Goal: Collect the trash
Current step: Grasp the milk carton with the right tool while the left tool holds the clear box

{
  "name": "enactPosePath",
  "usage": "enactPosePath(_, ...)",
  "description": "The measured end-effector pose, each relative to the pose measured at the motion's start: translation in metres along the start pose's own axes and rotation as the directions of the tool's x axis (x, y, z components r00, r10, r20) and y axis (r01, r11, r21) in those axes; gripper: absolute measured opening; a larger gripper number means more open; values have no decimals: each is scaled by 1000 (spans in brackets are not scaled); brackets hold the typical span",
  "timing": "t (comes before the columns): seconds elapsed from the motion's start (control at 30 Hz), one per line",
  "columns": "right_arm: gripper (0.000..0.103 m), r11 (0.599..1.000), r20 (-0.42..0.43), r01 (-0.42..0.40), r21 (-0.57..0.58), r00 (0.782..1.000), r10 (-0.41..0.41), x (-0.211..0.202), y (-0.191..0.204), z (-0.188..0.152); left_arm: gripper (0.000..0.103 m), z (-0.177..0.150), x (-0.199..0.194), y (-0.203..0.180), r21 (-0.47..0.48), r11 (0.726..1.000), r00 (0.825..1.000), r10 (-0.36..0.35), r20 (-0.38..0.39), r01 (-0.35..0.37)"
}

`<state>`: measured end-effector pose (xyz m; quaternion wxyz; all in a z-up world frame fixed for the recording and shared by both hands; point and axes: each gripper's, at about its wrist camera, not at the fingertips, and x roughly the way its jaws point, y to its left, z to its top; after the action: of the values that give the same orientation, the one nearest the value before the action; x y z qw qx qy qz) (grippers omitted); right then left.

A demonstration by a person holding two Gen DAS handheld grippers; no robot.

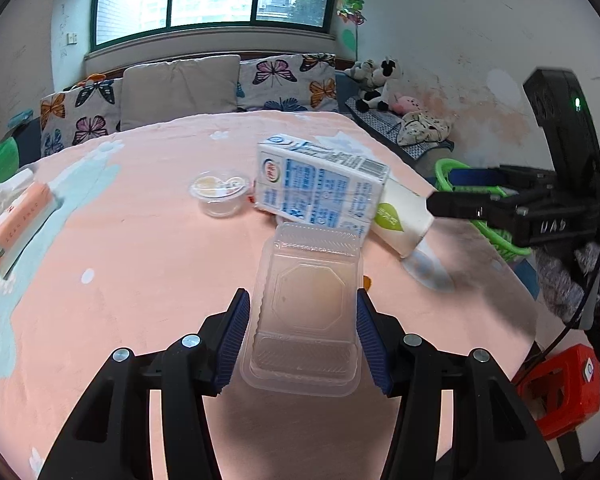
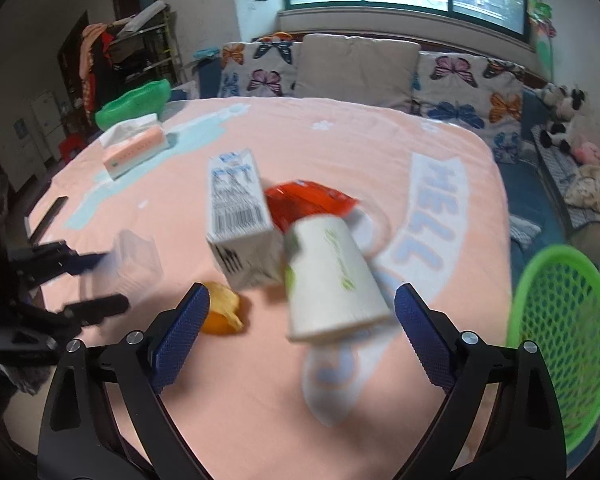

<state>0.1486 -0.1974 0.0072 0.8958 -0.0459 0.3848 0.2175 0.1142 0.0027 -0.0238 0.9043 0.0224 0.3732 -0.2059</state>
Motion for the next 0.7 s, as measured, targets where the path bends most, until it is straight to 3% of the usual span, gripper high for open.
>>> enactPosePath(0.43, 80, 992, -50, -72, -99, 996, 67, 56, 43, 52, 51, 0, -3, 23, -43, 999, 1000, 15, 7, -15)
enactPosePath(0.63, 66, 993, -107, -74, -91, 992, 64, 80, 40, 55, 52, 1, -2, 29, -57, 998, 1000, 17, 10, -16)
enactPosePath(0.7, 56, 993, -125, -87, -78, 989, 77, 83, 37, 53, 51, 1, -1, 31, -60, 998, 1000, 18, 8, -17)
